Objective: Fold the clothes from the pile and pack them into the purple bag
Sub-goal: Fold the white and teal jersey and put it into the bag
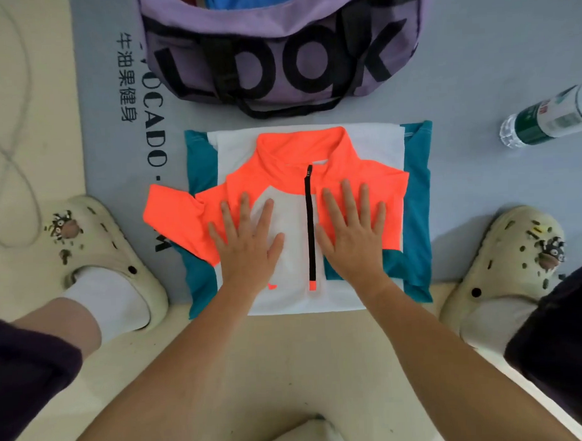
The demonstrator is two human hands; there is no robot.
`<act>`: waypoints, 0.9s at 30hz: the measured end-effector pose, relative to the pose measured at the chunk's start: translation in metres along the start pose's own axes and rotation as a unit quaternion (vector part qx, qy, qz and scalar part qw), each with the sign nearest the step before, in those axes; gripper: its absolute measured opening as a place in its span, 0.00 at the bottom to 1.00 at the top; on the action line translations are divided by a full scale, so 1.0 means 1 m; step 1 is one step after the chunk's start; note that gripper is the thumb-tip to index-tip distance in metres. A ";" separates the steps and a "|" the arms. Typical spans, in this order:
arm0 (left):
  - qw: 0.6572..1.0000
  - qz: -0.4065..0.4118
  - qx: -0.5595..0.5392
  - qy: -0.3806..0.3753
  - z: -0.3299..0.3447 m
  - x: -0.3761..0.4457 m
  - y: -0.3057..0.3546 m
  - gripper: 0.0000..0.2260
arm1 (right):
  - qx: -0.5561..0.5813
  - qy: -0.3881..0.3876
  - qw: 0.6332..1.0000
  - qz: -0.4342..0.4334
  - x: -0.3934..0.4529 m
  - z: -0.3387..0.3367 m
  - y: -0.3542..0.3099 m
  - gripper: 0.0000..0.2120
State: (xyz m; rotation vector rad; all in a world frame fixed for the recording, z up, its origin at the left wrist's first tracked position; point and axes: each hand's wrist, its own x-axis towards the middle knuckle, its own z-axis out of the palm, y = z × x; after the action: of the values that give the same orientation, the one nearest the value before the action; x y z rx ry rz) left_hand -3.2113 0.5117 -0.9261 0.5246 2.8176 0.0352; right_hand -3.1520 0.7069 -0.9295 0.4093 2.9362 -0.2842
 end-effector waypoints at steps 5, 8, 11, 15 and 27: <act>0.999 0.003 0.001 -0.049 -0.009 0.005 -0.007 0.28 | -0.015 -0.015 1.000 0.005 0.003 0.012 0.002 0.30; 0.995 -0.034 -0.091 0.015 -0.031 0.019 -0.025 0.25 | 0.008 0.007 1.000 0.027 0.005 0.006 -0.002 0.31; 0.990 -0.090 -0.100 0.048 -0.049 0.036 -0.077 0.24 | 0.016 0.050 0.999 0.002 0.008 -0.002 -0.018 0.31; 0.994 -0.058 -0.079 -0.053 -0.064 0.054 -0.134 0.22 | 0.032 0.030 0.993 -0.108 0.021 0.002 -0.066 0.31; 0.963 -0.073 -0.212 -0.147 -0.101 0.041 -0.159 0.14 | -0.001 -0.062 0.993 -0.104 0.023 -0.009 -0.086 0.33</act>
State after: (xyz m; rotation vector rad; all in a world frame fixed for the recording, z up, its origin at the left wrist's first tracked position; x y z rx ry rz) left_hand -3.3310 0.3802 -0.8518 0.2009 2.4465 0.4770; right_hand -3.1999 0.6329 -0.9110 0.0821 2.8576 -0.3207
